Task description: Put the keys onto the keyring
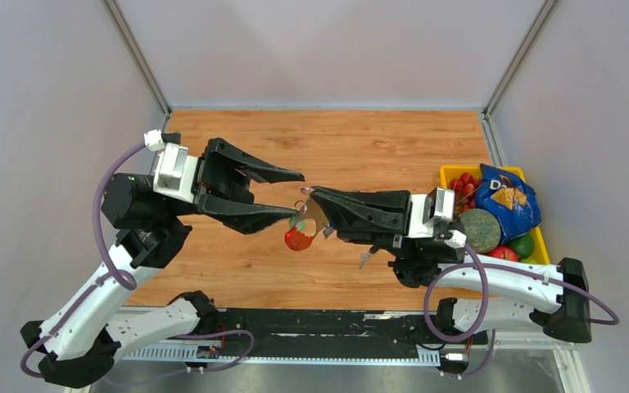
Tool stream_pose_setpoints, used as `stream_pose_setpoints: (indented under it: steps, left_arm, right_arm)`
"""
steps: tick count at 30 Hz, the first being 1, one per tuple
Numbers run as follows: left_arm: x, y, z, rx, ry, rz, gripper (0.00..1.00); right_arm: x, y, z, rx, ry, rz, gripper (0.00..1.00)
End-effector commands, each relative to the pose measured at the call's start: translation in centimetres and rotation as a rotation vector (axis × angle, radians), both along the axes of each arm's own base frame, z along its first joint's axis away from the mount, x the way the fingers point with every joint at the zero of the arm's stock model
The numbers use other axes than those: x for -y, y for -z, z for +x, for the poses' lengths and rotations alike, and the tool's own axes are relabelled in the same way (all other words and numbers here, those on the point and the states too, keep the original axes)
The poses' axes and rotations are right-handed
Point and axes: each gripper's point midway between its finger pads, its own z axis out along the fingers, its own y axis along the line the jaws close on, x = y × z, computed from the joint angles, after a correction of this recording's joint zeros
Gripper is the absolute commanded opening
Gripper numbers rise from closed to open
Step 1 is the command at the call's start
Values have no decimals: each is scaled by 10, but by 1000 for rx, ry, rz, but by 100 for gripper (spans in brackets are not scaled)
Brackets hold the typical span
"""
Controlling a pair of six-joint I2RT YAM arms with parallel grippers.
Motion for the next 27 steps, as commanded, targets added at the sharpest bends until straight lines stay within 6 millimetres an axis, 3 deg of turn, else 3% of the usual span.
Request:
stream_pose_setpoints:
  steps: [1,7,18,27]
  left_arm:
    - [-10,-20,-5,61,-40,-45,61]
    - [-8,-23,0,65,-57,-45,57]
    - [-3,-21,6,62,-65,-30,33]
    - [2,-15,9,56,-58,-16,27]
  right_arm:
    - [13,-10,-10,23,-29,35,0]
    - [12,-9,-11,27,-35,29,0]
    - [13,-10,-16,46,-47,29,0]
    - [15,-11,-17,45,-59,35,0]
